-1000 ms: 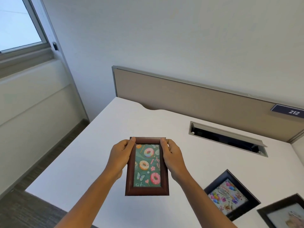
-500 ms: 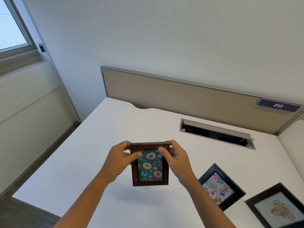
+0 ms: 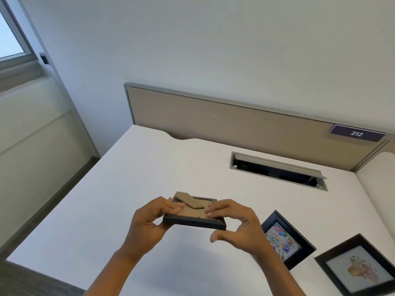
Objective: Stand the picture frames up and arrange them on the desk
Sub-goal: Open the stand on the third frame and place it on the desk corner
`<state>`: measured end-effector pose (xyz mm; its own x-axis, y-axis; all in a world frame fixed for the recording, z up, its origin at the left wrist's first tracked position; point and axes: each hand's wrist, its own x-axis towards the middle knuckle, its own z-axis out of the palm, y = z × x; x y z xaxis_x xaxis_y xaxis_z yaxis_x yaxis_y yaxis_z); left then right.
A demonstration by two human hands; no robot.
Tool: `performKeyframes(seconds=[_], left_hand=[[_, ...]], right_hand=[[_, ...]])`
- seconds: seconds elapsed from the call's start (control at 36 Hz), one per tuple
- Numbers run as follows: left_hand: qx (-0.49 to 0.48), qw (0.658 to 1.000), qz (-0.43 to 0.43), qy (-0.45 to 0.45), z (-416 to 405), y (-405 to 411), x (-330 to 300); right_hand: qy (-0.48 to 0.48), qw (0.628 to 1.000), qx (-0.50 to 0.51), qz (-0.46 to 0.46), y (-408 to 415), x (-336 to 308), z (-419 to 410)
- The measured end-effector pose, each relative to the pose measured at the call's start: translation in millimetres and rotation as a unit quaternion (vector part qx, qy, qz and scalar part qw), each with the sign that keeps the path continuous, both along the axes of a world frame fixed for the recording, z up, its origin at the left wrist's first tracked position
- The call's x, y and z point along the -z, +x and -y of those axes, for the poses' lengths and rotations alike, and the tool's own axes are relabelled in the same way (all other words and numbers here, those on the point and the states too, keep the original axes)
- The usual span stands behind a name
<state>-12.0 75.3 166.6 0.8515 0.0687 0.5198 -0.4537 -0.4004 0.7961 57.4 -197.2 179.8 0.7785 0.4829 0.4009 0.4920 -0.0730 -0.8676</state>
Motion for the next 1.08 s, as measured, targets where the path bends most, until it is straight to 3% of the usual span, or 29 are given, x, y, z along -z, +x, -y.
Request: performKeyframes(seconds=[0.11, 0.28, 0.42, 0.56, 0.75, 1.08], left_hand=[[0.011, 1.0, 0.025, 0.004, 0, 0, 2], [0.032, 0.999, 0.034, -0.014, 4, 1, 1], [0.037, 0.999, 0.032, -0.02, 7, 4, 2], [0.038, 0.998, 0.025, -0.034, 7, 7, 4], [0.044, 0.998, 0.014, -0.042, 2, 10, 12], [0.042, 0.998, -0.022, -0.029, 3, 26, 8]], right_hand=[[-0.013, 0.997, -0.035, -0.065, -1, 4, 6], [-0.087, 0.986, 0.036, -0.141, 7, 18, -2], [-0.152, 0.98, 0.046, -0.123, 9, 16, -11], [-0.049, 0.97, 0.053, -0.23, 0, 7, -23], [-0.002, 0.951, 0.064, -0.304, -8, 5, -30], [0.095, 0.941, 0.051, -0.322, -12, 14, -19]])
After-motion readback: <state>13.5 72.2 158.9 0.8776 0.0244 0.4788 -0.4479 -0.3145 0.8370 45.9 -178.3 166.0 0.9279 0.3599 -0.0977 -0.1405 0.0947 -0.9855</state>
